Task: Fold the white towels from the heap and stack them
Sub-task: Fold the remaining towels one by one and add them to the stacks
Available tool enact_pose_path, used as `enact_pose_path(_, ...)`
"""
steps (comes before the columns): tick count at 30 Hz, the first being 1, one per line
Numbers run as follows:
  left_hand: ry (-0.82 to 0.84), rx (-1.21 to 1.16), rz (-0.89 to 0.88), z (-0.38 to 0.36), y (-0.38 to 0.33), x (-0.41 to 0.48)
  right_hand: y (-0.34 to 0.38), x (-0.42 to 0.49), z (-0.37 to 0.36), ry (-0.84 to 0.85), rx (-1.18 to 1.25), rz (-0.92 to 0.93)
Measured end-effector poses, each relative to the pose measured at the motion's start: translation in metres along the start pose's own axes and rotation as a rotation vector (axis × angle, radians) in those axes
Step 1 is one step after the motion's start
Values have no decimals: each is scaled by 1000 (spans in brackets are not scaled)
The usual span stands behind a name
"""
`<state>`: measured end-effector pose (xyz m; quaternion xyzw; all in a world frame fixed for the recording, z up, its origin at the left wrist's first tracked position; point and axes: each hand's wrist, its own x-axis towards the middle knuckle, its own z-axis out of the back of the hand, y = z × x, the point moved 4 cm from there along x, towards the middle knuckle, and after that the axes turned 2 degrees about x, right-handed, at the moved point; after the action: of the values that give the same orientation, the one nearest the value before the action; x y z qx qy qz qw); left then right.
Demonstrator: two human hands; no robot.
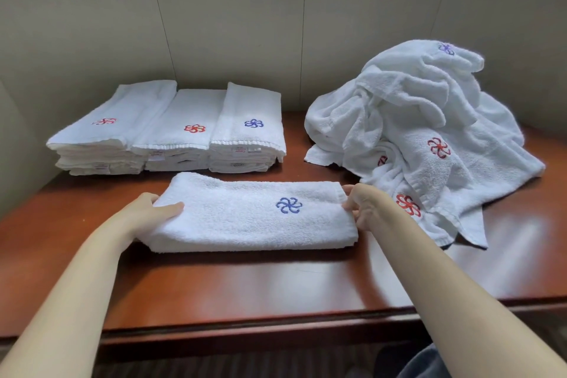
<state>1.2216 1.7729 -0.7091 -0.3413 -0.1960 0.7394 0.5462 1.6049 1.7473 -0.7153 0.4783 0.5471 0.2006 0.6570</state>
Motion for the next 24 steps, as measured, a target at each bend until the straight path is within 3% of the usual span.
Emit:
enact_pose_path(4,11,-26,8,0,1,-1,1,0,2,14,53,1)
enact_pose_path(6,12,-44,21,0,1,-3,-1,-2,3,10,-77,61)
enact_pose_path(11,-12,-55,81,-3,0,-6,6,-7,2,-149,-827,477)
enact_pose_path(14,-24,-141,119,-3,1,-7,8,-18,-11,-192,-1023,805)
enact_pose_path(16,-9,-280,157,-1,2,-10,1,-23,-27,-123,-1205,969)
enact_pose_path(20,61,-648,209,2,6,-16,-24,-17,-51,94,-1466,861)
enact_pose_path(24,-24,-833,219,7,11,-15,-18,-18,-58,-39,-1574,892)
